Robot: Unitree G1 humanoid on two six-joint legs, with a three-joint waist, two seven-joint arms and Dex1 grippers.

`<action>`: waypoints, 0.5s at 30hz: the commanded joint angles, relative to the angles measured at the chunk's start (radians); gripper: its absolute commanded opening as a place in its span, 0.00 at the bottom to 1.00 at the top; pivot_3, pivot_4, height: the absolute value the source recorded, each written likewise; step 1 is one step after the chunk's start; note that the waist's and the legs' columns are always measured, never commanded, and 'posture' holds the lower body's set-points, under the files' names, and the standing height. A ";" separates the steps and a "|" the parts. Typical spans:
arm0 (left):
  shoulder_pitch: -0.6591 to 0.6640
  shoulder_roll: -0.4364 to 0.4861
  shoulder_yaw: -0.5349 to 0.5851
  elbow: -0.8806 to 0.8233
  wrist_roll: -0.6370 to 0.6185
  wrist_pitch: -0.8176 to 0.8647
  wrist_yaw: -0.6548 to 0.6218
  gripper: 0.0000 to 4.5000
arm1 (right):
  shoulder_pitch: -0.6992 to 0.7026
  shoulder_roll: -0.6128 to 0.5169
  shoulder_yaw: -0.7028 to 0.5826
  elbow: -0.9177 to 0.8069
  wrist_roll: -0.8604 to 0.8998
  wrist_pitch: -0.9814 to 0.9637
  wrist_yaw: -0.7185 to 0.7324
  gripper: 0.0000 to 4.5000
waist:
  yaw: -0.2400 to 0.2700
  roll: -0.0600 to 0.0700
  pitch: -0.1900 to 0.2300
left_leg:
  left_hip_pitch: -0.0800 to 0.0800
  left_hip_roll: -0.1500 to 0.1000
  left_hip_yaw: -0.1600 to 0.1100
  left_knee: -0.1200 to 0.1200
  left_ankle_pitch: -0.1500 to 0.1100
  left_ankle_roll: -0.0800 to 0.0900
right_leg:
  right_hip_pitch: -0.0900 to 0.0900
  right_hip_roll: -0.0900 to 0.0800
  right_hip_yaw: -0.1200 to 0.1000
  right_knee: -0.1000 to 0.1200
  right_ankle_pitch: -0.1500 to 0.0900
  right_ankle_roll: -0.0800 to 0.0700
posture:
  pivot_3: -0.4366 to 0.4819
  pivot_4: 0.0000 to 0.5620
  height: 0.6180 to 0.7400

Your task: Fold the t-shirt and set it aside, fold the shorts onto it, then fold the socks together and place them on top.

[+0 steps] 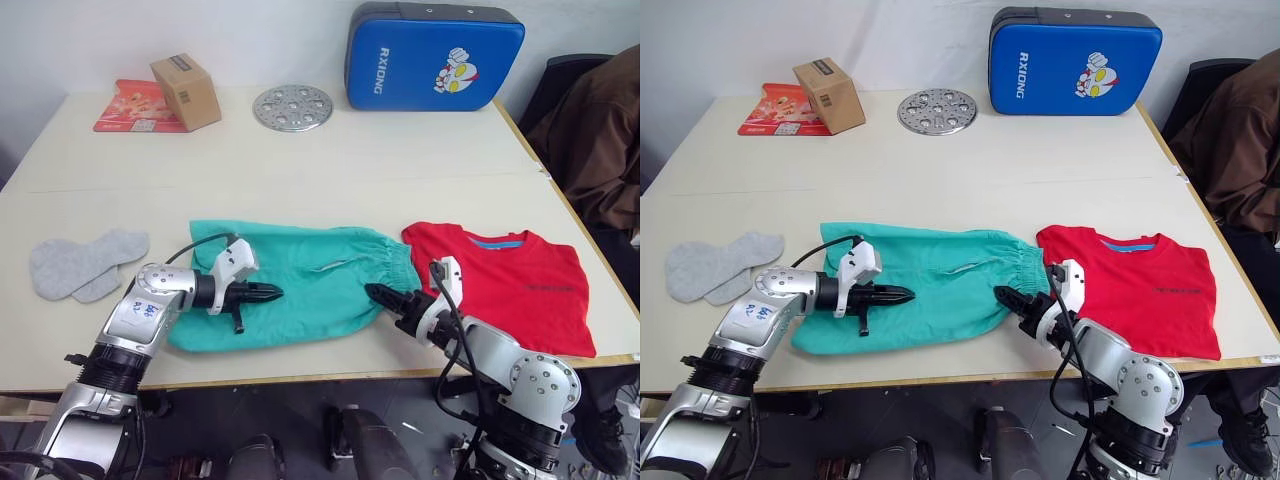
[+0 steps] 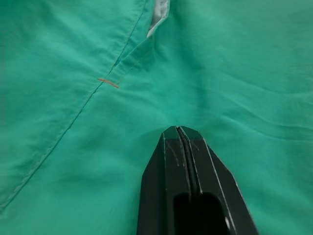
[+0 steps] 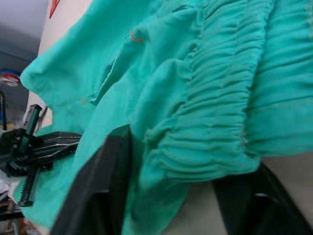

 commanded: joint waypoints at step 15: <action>-0.029 -0.084 0.130 0.026 -0.022 0.170 0.212 0.04 | -0.555 -0.314 0.680 0.155 -0.322 -0.411 0.779 0.00 | -0.001 0.001 0.001 | -0.001 0.000 0.000 0.002 -0.002 0.007 | 0.000 0.000 -0.001 -0.003 0.003 0.004 | 0.48 0.27 1.00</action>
